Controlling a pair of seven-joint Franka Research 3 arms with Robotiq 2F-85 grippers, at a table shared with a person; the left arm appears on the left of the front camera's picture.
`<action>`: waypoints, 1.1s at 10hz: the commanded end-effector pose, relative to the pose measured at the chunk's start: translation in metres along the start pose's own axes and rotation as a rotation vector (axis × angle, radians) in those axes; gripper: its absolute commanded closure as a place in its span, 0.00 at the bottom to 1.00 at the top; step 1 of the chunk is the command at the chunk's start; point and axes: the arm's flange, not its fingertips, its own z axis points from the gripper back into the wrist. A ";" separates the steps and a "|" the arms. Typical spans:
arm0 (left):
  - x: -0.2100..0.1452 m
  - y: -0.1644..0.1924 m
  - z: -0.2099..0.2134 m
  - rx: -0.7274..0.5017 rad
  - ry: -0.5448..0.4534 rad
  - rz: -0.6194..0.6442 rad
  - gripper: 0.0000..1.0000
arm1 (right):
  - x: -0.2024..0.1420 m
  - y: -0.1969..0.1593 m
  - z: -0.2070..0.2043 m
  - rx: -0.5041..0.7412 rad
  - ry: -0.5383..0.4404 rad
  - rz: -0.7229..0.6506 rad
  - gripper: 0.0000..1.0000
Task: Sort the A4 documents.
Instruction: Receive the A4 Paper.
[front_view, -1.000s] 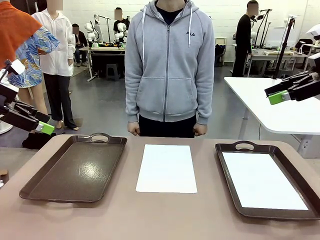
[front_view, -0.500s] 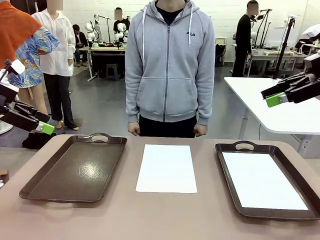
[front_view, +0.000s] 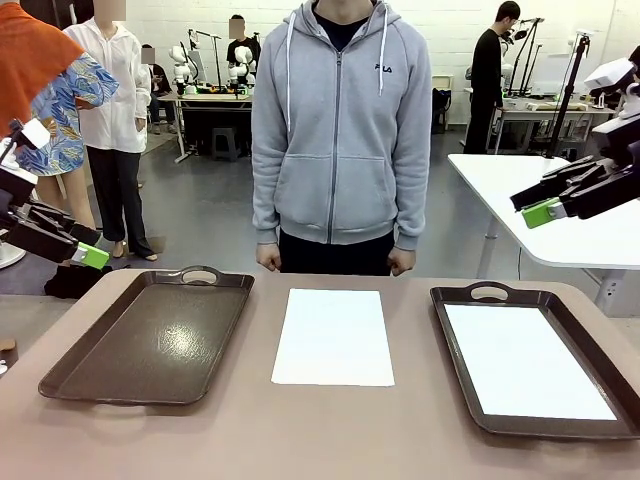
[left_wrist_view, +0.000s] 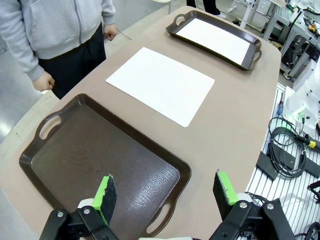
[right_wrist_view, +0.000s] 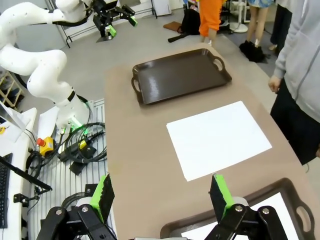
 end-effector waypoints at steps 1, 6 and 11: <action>-0.002 0.003 0.000 -0.011 -0.012 -0.022 0.00 | -0.005 -0.009 -0.019 0.013 0.034 -0.009 0.00; -0.002 0.003 0.000 -0.011 -0.012 -0.022 0.00 | 0.006 -0.028 -0.059 0.050 0.077 -0.040 0.00; -0.002 0.003 0.000 -0.011 -0.012 -0.022 0.00 | 0.002 -0.032 -0.061 0.063 0.086 -0.046 0.00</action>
